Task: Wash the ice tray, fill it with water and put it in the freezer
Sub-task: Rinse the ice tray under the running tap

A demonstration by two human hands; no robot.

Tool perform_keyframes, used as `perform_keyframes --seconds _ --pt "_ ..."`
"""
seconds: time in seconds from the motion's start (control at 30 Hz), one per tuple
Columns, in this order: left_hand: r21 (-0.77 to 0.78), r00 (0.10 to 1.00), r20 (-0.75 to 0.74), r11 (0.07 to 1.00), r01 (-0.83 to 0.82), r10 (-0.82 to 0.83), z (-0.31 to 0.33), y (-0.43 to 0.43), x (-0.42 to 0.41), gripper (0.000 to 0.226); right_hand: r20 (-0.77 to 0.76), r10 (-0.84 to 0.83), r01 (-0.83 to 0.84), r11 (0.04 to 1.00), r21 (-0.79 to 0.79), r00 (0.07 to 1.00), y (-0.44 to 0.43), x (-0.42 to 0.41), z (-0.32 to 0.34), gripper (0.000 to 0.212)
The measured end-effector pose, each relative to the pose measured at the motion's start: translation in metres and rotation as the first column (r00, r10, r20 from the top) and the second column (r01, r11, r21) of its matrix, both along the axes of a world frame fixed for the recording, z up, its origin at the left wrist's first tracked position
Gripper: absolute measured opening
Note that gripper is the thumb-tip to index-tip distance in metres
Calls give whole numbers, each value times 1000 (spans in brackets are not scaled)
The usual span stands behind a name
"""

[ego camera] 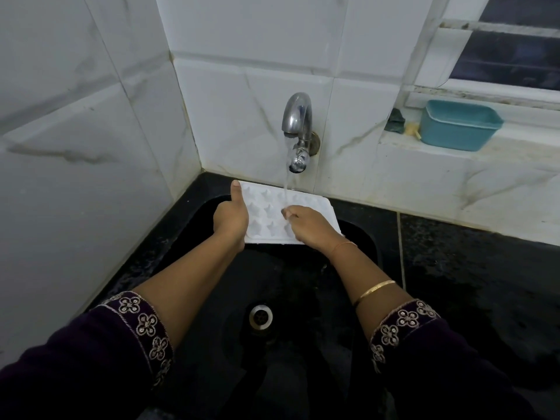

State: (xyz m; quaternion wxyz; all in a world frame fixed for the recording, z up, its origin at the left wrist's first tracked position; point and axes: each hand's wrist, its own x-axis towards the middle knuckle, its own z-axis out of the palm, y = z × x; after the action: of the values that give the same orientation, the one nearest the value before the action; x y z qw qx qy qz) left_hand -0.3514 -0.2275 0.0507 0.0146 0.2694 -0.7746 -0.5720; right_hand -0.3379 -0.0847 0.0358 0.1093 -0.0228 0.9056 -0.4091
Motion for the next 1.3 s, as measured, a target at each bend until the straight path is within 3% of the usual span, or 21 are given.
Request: perform_keyframes --seconds 0.23,0.47,0.63,0.83,1.0,1.17,1.3 --pt "-38 1000 2 999 -17 17 2 -4 -1 57 61 70 -68 997 -43 996 6 5 -4 37" --pt "-16 1000 7 1000 2 -2 2 -3 -2 57 -9 83 -80 978 192 997 17 -4 -4 35" --pt "10 1000 30 1000 3 -4 3 -3 1 59 -11 24 -24 1000 -12 1000 5 -2 -8 32" --pt "-46 999 39 999 -1 2 4 -6 3 56 46 68 -63 994 -93 997 4 5 -9 37" --pt "-49 1000 16 999 7 -6 8 -4 1 60 -38 53 -49 994 99 998 13 2 -7 34" --pt "-50 1000 -5 999 -7 7 13 -11 2 66 -176 -226 191 963 -191 958 17 2 -6 31" --pt "-42 999 9 999 -34 34 6 -19 4 63 -121 -242 224 963 -148 963 25 -1 -13 28"
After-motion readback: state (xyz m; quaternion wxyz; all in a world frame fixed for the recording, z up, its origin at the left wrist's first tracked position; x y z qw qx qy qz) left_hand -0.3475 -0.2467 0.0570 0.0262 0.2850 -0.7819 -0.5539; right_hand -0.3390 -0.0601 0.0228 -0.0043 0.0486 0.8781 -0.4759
